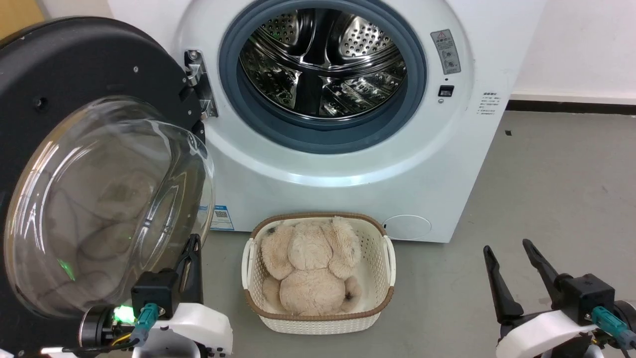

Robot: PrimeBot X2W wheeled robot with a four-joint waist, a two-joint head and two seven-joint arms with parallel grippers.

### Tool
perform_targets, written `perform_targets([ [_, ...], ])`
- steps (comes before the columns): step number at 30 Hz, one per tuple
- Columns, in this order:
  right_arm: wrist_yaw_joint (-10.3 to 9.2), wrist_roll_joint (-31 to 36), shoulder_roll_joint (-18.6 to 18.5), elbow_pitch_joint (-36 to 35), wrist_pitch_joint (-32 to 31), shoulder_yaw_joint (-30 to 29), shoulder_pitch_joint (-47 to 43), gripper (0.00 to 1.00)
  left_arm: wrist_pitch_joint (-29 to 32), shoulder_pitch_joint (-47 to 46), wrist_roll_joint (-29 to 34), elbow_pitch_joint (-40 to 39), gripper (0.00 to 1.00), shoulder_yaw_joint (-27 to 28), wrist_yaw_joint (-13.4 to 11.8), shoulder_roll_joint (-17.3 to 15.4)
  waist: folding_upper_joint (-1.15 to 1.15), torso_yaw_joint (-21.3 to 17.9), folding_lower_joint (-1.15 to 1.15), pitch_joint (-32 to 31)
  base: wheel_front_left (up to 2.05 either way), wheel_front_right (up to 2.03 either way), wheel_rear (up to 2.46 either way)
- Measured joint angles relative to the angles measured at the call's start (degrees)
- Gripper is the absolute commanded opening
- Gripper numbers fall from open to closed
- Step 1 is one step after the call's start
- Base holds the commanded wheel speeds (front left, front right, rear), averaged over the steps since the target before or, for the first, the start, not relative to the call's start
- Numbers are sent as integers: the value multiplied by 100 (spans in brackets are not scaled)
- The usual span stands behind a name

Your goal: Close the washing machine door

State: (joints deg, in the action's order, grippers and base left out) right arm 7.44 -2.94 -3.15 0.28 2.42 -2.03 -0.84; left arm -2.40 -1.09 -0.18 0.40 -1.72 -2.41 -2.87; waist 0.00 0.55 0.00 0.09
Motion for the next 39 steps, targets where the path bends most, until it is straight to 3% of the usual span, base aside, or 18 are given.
perform_targets([
  [22, 0, -247, 0, -18, 249, -247, 0, 100, -247, -784, -7, -550, 0, -111, -1, -188, 0, 463, 0, 72, 0, 0, 0],
  [39, 0, -430, 0, -80, 452, -478, 1, 100, -456, -1658, -263, -1144, 0, 230, 94, -435, 0, 1094, 0, 213, 0, 0, 0],
])
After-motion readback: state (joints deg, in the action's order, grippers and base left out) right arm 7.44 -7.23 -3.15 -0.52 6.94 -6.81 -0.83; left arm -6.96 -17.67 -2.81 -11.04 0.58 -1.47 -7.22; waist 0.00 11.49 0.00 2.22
